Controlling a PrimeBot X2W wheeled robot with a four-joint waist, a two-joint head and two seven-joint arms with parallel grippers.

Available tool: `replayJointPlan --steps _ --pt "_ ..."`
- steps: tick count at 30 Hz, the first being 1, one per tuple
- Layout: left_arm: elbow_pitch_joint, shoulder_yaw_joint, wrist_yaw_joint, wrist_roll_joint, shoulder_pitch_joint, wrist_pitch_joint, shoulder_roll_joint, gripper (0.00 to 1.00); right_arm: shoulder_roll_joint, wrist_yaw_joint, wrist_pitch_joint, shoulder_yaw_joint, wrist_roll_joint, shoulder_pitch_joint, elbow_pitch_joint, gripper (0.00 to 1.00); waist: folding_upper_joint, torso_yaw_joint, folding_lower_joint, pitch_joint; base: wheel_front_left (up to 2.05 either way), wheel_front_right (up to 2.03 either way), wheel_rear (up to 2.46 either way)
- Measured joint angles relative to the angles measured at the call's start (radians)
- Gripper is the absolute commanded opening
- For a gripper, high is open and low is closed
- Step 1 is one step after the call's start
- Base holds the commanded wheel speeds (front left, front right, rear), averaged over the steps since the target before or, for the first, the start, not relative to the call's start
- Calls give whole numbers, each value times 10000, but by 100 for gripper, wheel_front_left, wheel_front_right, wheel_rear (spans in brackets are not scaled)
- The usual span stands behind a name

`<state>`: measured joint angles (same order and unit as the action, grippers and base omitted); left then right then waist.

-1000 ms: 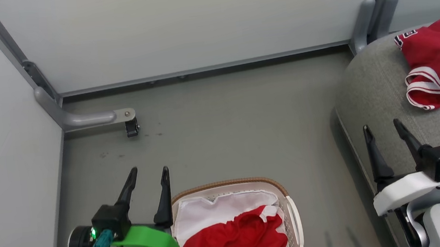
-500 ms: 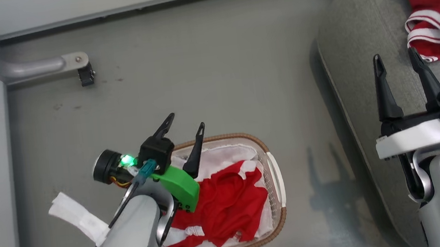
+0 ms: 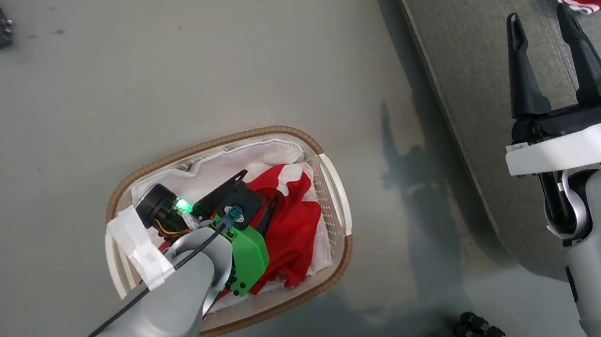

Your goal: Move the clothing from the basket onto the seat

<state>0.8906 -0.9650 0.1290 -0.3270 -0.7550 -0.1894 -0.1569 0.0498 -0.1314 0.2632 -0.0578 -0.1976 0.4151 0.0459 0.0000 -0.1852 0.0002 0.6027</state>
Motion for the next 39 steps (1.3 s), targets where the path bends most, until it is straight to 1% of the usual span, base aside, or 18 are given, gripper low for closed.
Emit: replayJointPlan --steps 3,6,9,14,21,22,23,24,25,26,27,33,39 --pt "548 -803 0 -454 -369 305 -215 100 6 0 0 178 -286 192 -155 100 0 -454 0 589 0 0 0" --pt "943 -1306 0 -474 -716 481 -435 100 8 0 0 324 -533 273 -249 100 0 -794 -1 981 0 0 0" --pt "1494 -1475 0 -466 -1099 579 -614 100 4 0 0 479 -711 318 -309 100 0 -1123 0 1381 0 0 0" --pt "2165 -1620 0 -619 -1372 932 -713 100 6 0 0 662 -961 466 -462 100 0 -1603 -1 1919 0 0 0" --pt "2598 -1689 0 -1101 -1662 1175 -792 100 2 0 0 767 -1141 481 -558 100 0 -2151 -1 2548 0 0 0" --pt "2631 -1707 2 -1147 -1663 1175 -790 90 2 0 0 763 -1156 481 -560 100 0 -2211 -2 2621 0 0 0" --pt "2650 -1699 2 -1227 -1670 1174 -777 60 2 0 0 755 -1156 481 -564 100 0 -2249 -2 2673 0 0 0" --pt "2671 -1685 2 -1329 -1686 1162 -761 43 2 0 0 732 -1156 481 -564 100 0 -2283 -1 2730 0 0 0" --pt "2688 -1678 2 -1411 -1700 1095 -732 28 2 0 0 706 -1154 480 -564 100 0 -2299 -1 2775 0 0 0" --pt "2694 -1676 0 -1459 -1711 1034 -706 8 2 0 0 685 -1149 480 -556 100 0 -2291 -1 2791 0 0 0" --pt "2709 -1676 2 -1494 -1721 938 -665 0 -4 0 0 671 -1129 480 -546 100 0 -2269 -2 2795 0 0 0" --pt "2740 -1198 -2 -2144 -1713 230 -255 0 -4 0 0 566 -947 485 -493 100 0 -2000 -2 2593 0 0 0" --pt "2422 -1003 -2 -2437 -1349 -445 132 0 -10 0 0 453 -587 511 -307 100 0 -1639 -2 2049 0 0 0"
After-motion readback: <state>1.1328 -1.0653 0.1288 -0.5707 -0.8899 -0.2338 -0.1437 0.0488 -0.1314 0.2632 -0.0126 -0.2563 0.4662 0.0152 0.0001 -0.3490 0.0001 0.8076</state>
